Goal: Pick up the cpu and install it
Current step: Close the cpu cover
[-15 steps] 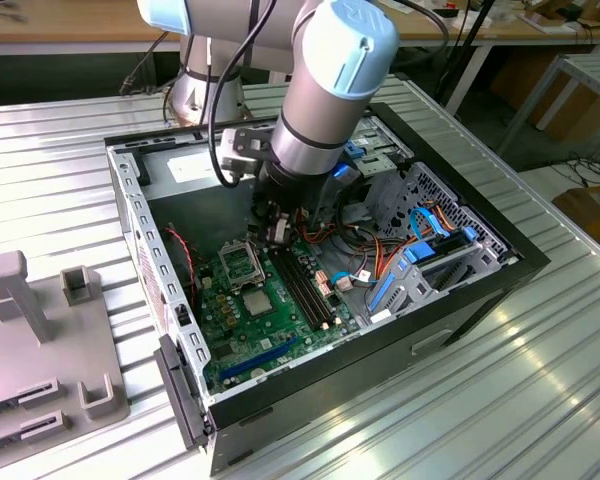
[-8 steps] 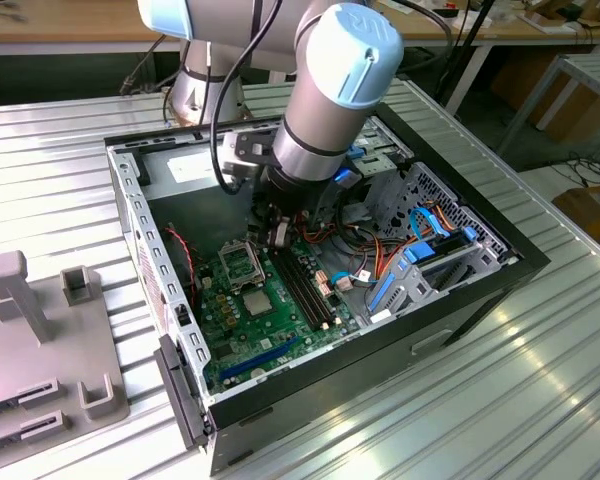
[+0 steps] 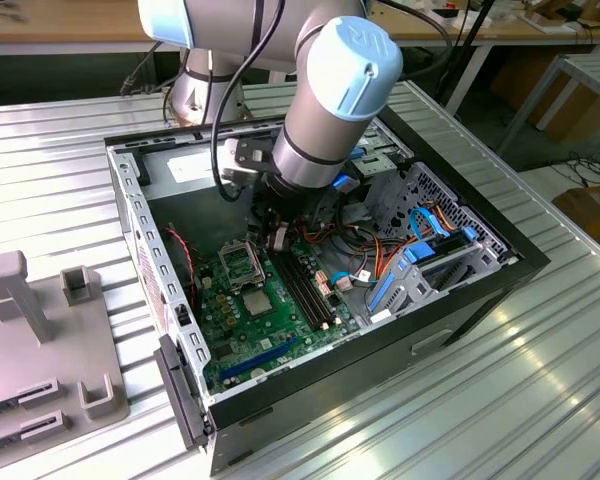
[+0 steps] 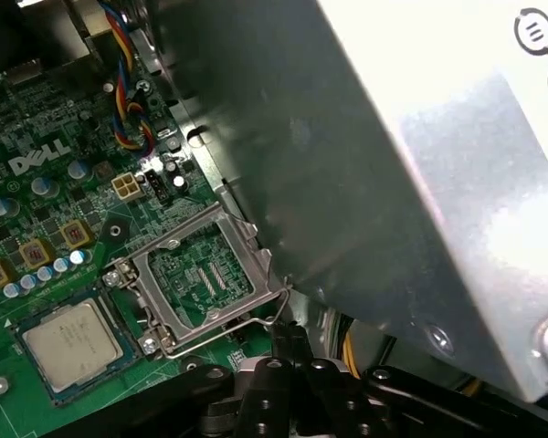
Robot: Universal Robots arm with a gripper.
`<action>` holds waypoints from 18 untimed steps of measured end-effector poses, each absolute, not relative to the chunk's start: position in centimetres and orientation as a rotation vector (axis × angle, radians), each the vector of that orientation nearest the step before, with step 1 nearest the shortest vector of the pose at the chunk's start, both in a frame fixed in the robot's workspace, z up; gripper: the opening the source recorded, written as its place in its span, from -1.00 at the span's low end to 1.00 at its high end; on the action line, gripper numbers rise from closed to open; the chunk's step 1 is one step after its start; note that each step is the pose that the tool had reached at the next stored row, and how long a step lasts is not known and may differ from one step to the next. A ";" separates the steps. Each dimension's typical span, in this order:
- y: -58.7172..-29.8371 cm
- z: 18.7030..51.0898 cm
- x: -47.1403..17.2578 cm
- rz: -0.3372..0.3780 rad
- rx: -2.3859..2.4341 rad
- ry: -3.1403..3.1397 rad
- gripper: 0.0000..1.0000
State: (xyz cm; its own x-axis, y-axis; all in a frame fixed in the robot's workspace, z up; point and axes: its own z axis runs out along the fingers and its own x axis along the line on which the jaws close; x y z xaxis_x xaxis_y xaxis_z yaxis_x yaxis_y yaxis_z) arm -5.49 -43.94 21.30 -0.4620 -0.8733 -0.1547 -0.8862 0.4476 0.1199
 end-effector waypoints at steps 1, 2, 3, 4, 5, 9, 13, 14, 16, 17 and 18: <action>-43.9 21.3 -5.5 0.283 -1.588 2.613 -0.79; -43.9 21.2 -5.5 0.285 -1.582 2.615 -0.79; -43.9 21.2 -5.4 0.285 -1.578 2.618 -0.79; -43.9 21.1 -5.4 0.285 -1.575 2.619 -0.79; -43.9 21.1 -5.4 0.286 -1.573 2.619 -0.79; -43.9 20.9 -5.4 0.291 -1.568 2.619 -0.79; -43.9 20.8 -5.5 0.298 -1.566 2.616 -0.79; -43.9 20.7 -5.5 0.300 -1.565 2.615 -0.79; -43.9 20.6 -5.6 0.303 -1.565 2.614 -0.79; -43.9 20.6 -5.6 0.304 -1.564 2.613 -0.79; -43.9 20.5 -5.6 0.305 -1.564 2.613 -0.79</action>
State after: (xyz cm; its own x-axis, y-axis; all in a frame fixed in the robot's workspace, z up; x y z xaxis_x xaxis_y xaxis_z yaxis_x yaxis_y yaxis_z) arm -5.56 -43.91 20.50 -0.4753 -0.8630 -0.1711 -0.8792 0.4587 0.1287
